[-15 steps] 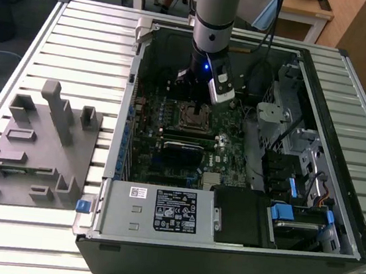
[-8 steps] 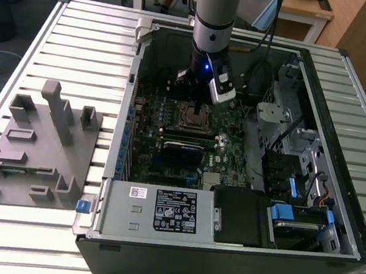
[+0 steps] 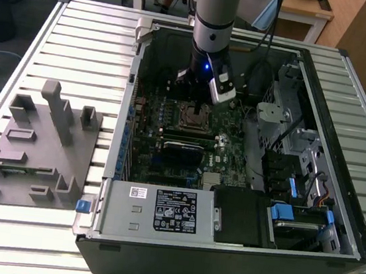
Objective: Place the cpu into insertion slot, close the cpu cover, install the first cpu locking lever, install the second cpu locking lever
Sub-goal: 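Install the second cpu locking lever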
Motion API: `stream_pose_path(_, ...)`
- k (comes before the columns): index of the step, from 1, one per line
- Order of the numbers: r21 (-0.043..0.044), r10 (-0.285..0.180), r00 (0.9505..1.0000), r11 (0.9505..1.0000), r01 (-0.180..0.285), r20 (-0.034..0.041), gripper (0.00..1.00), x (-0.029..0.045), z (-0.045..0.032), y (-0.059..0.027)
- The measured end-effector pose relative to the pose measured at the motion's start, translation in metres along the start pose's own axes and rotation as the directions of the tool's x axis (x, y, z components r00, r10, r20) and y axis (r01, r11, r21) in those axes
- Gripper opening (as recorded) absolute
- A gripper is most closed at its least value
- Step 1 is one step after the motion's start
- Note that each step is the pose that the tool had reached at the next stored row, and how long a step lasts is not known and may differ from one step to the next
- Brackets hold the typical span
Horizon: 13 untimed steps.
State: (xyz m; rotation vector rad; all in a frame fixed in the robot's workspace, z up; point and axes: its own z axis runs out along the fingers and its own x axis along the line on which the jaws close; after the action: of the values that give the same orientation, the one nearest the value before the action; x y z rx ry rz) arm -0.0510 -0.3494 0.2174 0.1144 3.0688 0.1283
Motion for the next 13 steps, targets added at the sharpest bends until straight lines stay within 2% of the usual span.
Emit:
stream_pose_path(5,-0.0002,0.0,1.0,1.0,0.0,0.0002,0.1,-0.0003,-0.0041,0.0005)
stream_pose_path(13,-0.0001,0.0,1.0,1.0,0.0,0.0001,0.1,-0.0005,-0.0067,0.0007)
